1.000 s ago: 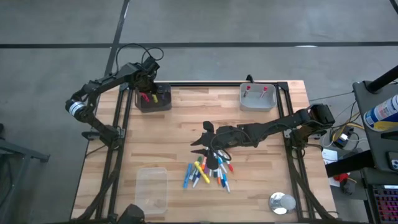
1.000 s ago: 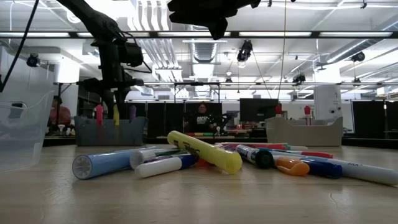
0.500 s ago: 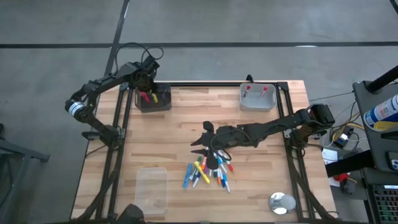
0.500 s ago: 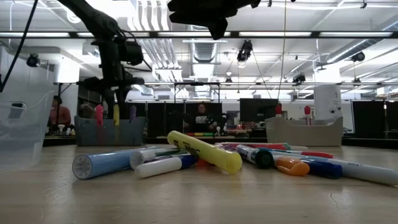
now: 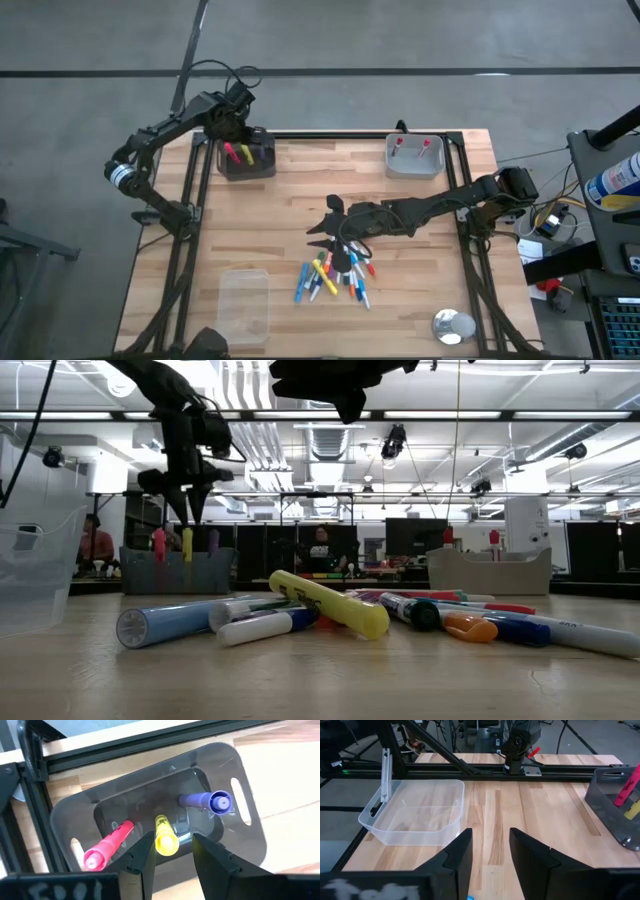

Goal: Pick & Place Markers
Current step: Put the yellow highlighter pen into the black bin

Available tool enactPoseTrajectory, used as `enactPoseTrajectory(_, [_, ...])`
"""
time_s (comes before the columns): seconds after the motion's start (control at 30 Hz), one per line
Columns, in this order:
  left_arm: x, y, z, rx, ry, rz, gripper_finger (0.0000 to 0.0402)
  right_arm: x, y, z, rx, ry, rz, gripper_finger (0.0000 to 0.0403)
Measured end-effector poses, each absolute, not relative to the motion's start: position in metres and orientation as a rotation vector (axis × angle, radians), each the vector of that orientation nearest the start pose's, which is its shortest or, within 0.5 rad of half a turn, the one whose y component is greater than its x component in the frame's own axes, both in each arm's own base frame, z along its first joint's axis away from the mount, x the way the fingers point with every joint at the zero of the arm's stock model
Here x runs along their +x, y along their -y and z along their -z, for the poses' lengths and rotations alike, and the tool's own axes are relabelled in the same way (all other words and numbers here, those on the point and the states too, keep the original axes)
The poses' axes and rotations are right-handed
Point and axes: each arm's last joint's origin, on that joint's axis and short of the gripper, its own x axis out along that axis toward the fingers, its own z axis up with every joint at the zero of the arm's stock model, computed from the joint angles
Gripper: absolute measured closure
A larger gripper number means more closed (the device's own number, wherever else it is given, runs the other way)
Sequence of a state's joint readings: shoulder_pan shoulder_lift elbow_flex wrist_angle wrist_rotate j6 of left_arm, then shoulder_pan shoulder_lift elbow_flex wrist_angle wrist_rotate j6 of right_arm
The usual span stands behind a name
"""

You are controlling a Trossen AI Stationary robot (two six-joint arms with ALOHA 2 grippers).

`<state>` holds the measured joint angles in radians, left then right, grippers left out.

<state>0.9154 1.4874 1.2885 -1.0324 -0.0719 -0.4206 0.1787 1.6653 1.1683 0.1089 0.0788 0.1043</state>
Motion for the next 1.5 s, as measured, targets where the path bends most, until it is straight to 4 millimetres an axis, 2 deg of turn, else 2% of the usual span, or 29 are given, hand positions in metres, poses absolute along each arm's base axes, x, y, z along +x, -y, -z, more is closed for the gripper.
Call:
enactPoseTrajectory(0.17, [0.17,-0.224,-0.298,-0.866,-0.988,-1.108,0.028,0.373,-0.065,-0.266,0.054,-0.39,-0.078,0.0275])
enactPoseTrajectory(0.37, [0.167,-0.218,-0.299,-0.898,-1.043,-1.098,0.028,0.373,-0.065,-0.266,0.059,-0.39,-0.077,0.0283])
enactPoseTrajectory(0.5, [0.169,-0.208,-0.301,-0.892,-1.101,-1.043,0.028,0.373,-0.065,-0.266,0.059,-0.39,-0.077,0.0286])
enactPoseTrajectory(0.63, [0.168,-0.192,-0.311,-0.843,-1.089,-0.998,0.028,0.373,-0.065,-0.266,0.061,-0.39,-0.077,0.0286])
enactPoseTrajectory(0.93, [0.162,-0.138,-0.352,-0.734,-0.89,-0.891,0.028,0.373,-0.065,-0.266,0.061,-0.39,-0.077,0.0276])
enactPoseTrajectory(1.17, [0.156,-0.089,-0.376,-0.661,-0.695,-0.731,0.028,0.373,-0.065,-0.266,0.061,-0.39,-0.077,0.0279])
enactPoseTrajectory(1.3, [0.156,-0.067,-0.382,-0.62,-0.574,-0.61,0.028,0.373,-0.065,-0.266,0.062,-0.39,-0.078,0.0285])
enactPoseTrajectory(1.5, [0.16,-0.042,-0.38,-0.584,-0.475,-0.44,0.028,0.373,-0.065,-0.267,0.063,-0.387,-0.082,0.0289])
